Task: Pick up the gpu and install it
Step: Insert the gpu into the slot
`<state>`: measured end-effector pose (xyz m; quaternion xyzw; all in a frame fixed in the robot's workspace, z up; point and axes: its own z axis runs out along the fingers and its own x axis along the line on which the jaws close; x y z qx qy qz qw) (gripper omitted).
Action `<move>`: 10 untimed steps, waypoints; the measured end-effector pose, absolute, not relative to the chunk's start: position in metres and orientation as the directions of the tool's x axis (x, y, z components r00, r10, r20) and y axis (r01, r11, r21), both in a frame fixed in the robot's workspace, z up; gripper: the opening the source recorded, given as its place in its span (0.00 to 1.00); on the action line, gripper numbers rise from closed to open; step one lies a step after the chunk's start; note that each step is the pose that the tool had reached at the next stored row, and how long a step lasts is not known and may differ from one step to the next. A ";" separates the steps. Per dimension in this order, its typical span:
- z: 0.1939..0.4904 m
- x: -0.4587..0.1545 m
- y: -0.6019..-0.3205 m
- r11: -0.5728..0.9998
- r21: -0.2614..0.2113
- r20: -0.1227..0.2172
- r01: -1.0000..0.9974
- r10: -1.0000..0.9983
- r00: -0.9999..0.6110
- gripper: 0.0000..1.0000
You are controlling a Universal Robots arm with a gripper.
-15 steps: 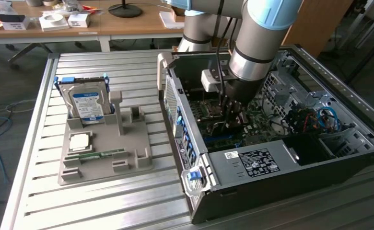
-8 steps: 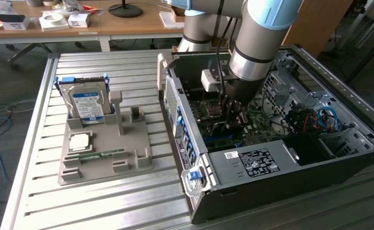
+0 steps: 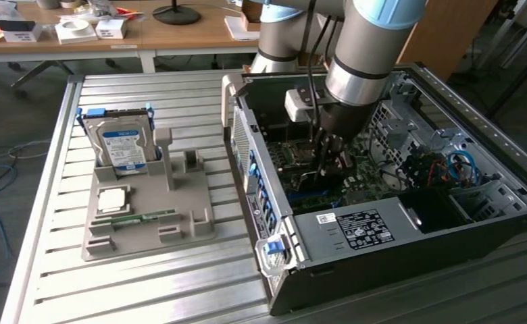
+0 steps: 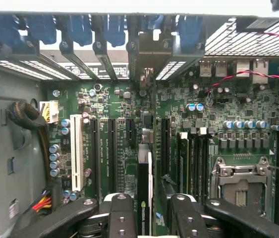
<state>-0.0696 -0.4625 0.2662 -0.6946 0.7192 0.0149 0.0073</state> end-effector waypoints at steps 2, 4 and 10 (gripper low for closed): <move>0.271 -0.070 -0.462 0.035 0.011 -0.031 -0.999 -0.999 -0.035 0.34; 0.274 -0.070 -0.462 0.035 0.011 -0.031 -0.999 -0.999 -0.035 0.34; 0.285 -0.070 -0.462 0.035 0.011 -0.031 -0.999 -0.999 -0.035 0.34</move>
